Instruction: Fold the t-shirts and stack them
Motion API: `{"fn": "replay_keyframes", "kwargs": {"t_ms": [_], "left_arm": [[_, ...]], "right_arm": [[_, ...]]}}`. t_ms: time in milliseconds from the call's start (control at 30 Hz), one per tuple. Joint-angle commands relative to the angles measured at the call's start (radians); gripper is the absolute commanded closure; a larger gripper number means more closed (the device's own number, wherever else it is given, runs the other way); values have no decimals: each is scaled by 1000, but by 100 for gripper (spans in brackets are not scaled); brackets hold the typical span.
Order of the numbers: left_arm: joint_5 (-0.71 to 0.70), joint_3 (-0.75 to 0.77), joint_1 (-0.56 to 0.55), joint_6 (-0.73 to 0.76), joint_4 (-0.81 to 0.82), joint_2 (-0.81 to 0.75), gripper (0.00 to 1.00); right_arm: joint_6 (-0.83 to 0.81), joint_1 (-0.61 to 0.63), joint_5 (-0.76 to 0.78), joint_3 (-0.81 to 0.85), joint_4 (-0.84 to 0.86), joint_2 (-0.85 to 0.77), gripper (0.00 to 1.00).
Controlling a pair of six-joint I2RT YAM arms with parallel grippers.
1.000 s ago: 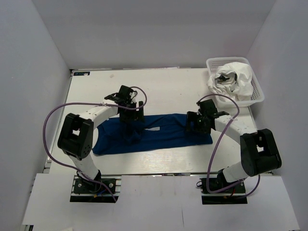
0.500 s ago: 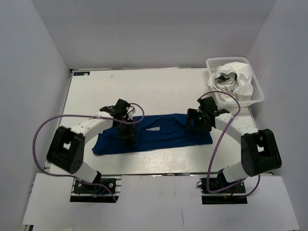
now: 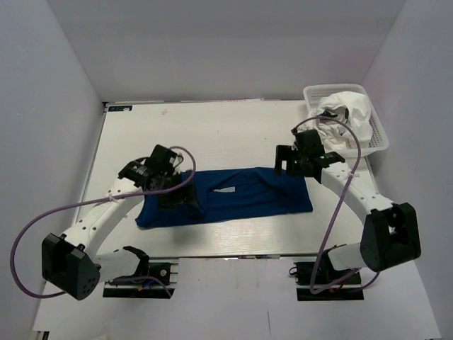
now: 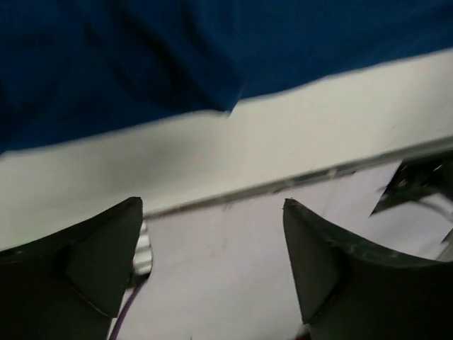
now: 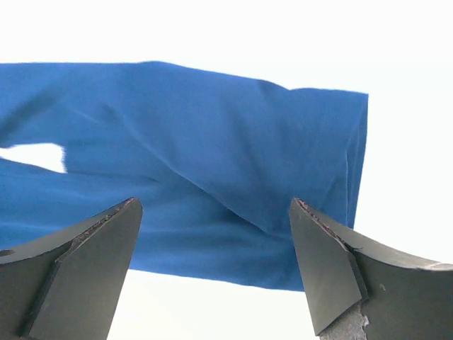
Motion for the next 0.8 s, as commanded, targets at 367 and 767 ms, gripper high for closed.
{"fn": "replay_keyframes", "kwargs": {"t_ms": [367, 767], "left_arm": [[-140, 347, 24, 115, 304, 447, 0], [4, -194, 15, -26, 433, 291, 0]], "right_arm": [[-39, 154, -196, 385, 192, 407, 10], [-37, 231, -267, 282, 154, 448, 10]]}}
